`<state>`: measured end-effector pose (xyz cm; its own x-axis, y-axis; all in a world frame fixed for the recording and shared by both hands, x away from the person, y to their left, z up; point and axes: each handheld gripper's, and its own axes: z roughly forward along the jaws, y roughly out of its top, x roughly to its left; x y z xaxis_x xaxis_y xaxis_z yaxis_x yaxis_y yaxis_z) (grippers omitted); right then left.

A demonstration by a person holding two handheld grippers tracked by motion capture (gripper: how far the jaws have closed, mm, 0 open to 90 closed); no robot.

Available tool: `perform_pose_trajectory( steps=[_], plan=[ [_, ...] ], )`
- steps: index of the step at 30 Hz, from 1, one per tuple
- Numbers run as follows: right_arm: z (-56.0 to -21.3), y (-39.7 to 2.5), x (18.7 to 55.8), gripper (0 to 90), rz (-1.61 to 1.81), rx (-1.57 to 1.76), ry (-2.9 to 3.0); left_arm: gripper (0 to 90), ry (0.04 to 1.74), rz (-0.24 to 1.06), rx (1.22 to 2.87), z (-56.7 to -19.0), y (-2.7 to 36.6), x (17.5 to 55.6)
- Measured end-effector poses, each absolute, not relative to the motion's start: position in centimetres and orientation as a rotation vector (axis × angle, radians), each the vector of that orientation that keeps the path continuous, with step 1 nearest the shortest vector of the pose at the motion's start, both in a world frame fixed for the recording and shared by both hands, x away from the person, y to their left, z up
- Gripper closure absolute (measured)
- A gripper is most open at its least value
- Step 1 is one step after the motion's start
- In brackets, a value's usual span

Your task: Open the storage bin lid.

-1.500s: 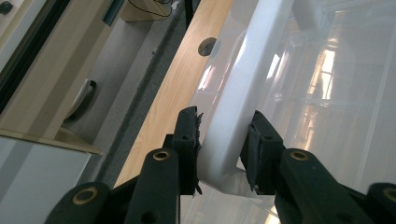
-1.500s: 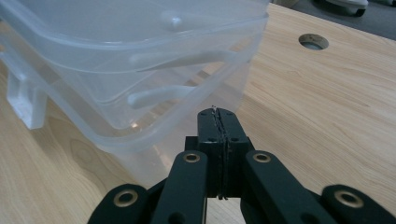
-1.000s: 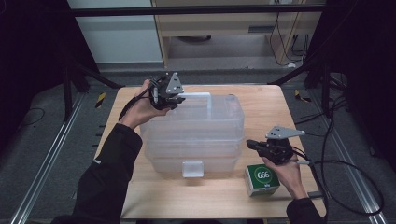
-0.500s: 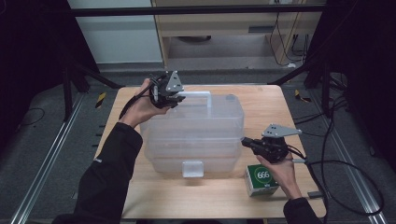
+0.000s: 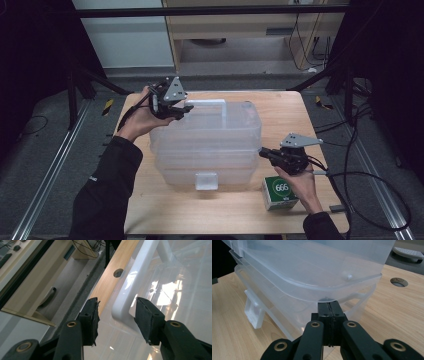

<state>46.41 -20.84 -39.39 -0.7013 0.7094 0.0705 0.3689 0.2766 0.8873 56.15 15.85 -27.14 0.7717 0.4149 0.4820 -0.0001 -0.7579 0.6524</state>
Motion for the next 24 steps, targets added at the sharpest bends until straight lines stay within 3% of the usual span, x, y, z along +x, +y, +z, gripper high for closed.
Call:
perform_pose_trajectory(
  steps=[15,24],
  plan=[
    [-39.4,-20.8,46.4,90.0,1.384,0.985,2.211,55.1,0.435,0.855,2.133,-25.2,21.2,53.0],
    [-39.3,-20.8,46.3,90.0,1.379,0.985,2.21,63.7,0.576,0.891,2.007,-25.5,25.3,51.2]
  ],
)
